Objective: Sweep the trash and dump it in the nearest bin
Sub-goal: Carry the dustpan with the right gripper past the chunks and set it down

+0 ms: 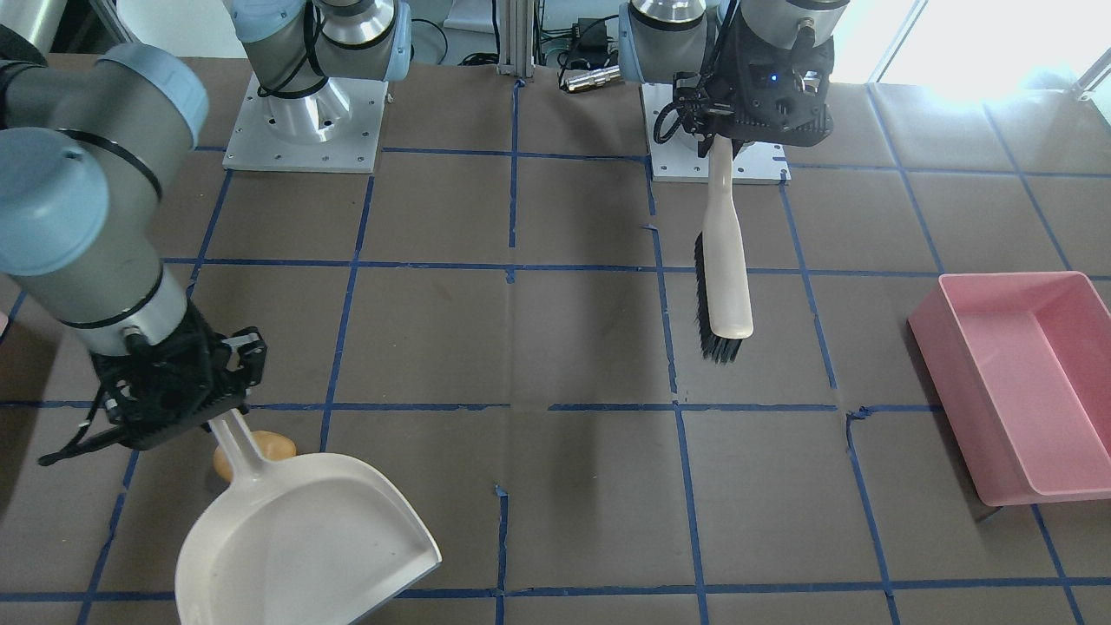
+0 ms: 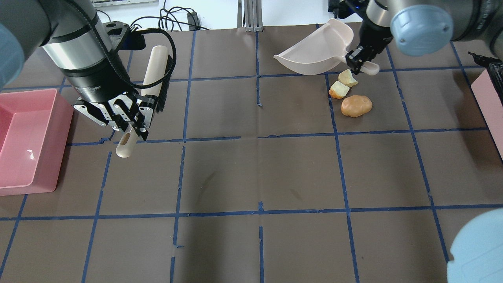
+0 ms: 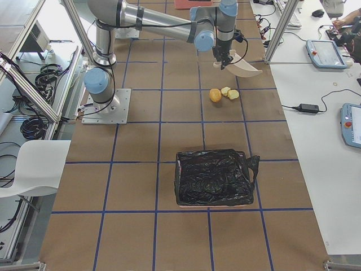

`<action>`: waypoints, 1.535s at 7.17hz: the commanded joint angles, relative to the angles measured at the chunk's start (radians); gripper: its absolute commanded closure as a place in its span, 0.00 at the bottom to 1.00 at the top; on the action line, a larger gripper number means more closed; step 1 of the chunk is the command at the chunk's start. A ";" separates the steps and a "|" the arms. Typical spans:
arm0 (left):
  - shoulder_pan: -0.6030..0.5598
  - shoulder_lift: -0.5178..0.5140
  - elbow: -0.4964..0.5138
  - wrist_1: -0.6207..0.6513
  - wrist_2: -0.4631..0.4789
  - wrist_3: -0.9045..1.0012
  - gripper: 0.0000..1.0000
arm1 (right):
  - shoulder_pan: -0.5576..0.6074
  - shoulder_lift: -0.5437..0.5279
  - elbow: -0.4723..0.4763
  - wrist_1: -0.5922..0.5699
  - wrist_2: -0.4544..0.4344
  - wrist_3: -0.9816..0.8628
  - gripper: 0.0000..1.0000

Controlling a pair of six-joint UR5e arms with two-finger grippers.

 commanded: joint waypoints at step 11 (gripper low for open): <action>-0.391 -0.272 0.006 0.326 -0.070 -0.515 1.00 | -0.435 0.194 -0.124 -0.019 -0.095 -1.427 1.00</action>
